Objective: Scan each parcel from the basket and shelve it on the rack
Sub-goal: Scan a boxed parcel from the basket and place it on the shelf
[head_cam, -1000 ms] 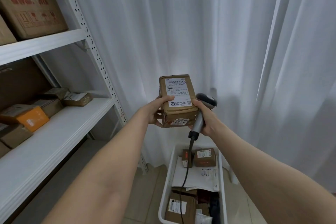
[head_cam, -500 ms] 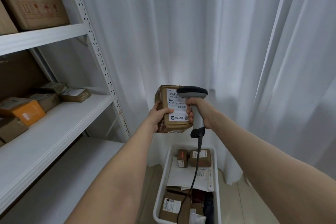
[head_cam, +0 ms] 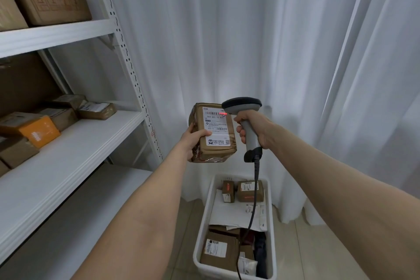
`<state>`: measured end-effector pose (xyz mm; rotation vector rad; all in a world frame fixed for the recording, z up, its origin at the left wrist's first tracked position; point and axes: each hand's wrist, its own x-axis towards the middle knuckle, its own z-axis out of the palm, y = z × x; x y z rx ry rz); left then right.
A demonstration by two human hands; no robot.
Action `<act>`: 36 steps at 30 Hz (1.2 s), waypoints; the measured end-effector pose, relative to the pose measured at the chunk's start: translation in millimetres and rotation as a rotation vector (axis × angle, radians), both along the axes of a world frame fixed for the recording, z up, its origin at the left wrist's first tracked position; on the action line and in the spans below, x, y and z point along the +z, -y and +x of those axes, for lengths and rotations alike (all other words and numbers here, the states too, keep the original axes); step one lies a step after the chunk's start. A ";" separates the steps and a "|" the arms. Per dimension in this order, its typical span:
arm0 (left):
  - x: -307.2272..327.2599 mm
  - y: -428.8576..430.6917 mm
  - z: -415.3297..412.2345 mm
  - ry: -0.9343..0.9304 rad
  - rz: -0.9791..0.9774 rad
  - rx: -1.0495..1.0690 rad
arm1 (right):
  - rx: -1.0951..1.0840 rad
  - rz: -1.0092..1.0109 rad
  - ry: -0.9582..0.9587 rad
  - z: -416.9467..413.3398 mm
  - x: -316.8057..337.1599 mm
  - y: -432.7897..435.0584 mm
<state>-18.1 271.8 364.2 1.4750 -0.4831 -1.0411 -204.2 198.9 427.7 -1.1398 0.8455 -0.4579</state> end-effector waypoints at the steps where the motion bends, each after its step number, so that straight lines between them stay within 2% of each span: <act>1: -0.5 -1.2 1.3 -0.002 0.000 0.003 | 0.002 -0.005 -0.008 -0.1 1.1 -1.6; 24: -10.4 -14.7 -3.5 0.000 0.021 -0.060 | 0.001 0.027 -0.048 -1.1 5.5 -29.5; 36: -9.4 -17.0 -2.6 0.016 0.004 -0.053 | 0.004 -0.027 -0.080 -10.9 19.4 -28.2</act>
